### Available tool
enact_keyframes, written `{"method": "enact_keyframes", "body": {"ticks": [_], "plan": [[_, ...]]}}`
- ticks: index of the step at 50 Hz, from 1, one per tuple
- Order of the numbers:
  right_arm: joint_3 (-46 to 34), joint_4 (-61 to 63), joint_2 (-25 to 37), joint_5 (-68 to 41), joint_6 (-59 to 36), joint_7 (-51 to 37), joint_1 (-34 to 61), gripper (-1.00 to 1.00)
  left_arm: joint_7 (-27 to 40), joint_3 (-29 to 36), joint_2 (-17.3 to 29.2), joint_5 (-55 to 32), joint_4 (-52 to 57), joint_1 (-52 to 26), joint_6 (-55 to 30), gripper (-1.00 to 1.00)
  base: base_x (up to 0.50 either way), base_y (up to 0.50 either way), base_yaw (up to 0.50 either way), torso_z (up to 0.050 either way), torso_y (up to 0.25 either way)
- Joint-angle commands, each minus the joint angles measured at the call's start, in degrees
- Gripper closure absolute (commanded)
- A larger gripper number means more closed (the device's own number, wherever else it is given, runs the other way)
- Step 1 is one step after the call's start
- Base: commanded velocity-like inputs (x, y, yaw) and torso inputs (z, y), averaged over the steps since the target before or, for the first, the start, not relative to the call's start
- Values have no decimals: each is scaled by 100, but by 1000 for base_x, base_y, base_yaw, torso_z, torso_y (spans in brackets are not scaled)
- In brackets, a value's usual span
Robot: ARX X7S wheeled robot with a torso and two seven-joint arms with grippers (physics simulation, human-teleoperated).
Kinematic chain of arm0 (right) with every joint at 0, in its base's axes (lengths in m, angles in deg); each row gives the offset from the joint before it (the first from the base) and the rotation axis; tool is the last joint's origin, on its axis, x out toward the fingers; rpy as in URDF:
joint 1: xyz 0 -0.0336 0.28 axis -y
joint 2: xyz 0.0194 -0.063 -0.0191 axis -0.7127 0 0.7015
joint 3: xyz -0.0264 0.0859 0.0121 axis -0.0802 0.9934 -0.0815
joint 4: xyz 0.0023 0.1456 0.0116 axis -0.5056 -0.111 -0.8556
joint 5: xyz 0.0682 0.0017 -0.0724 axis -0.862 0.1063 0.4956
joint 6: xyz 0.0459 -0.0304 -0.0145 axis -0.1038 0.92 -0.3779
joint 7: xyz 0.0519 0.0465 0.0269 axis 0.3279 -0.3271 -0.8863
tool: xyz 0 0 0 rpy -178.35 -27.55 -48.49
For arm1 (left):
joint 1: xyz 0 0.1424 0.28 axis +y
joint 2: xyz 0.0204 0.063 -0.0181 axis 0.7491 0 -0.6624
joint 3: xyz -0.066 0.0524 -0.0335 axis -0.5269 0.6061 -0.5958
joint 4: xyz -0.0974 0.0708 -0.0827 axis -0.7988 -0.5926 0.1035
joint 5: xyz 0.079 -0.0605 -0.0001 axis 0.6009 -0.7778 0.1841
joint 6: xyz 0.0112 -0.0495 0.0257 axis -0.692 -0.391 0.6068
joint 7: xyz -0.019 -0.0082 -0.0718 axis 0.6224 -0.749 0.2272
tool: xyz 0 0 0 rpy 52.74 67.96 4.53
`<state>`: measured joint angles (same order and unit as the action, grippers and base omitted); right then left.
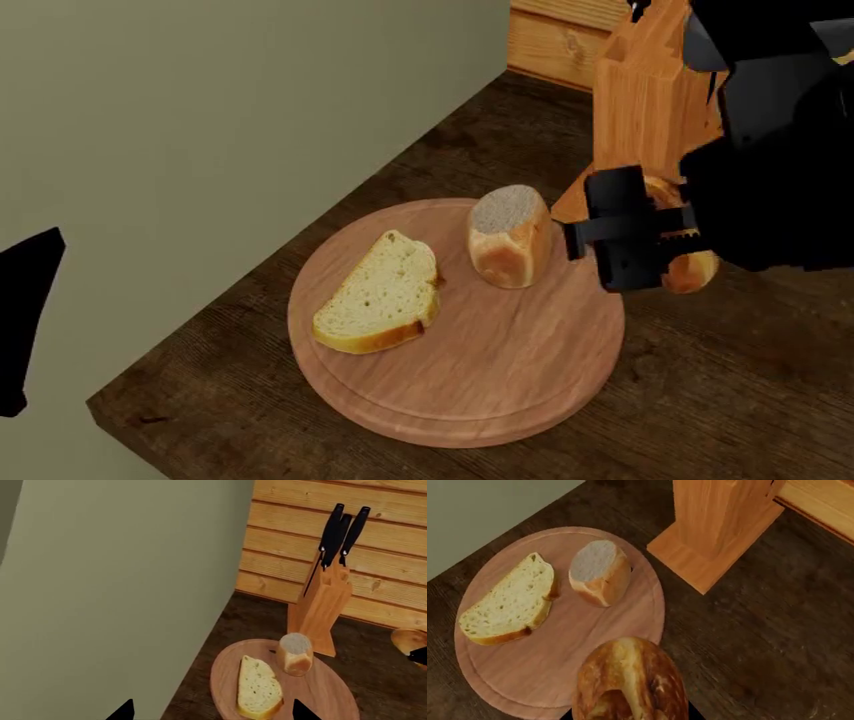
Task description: Place all breads on the cutting board.
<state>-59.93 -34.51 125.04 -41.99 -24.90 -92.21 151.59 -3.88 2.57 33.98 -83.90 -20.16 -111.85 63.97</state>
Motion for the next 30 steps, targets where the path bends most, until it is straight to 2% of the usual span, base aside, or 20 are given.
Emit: {"method": "enact_keyframes", "body": {"ticks": [1, 6, 17, 19, 30], "plan": [[-190, -916, -979, 1176, 144, 1376, -64, 100, -23, -21, 76, 19, 23, 67, 37, -100, 0, 0, 0, 0, 0], [-398, -1475, -1414, 1635, 201, 2046, 71, 100, -15, -53, 142, -30, 57, 46, 25, -100, 0, 0, 0, 0, 0], [-612, -1914, -1961, 1959, 287, 2557, 39, 100, -35, -80, 214, -23, 84, 103, 70, -100, 0, 0, 0, 0, 0], [-767, -2131, -2128, 2218, 416, 2945, -12, 100, -33, -84, 199, -24, 78, 98, 68, -100, 0, 0, 0, 0, 0], [-1220, -2797, -2794, 2756, 444, 3895, -4, 100, -47, -75, 171, 9, 22, 126, 44, -100, 0, 0, 0, 0, 0]]}}
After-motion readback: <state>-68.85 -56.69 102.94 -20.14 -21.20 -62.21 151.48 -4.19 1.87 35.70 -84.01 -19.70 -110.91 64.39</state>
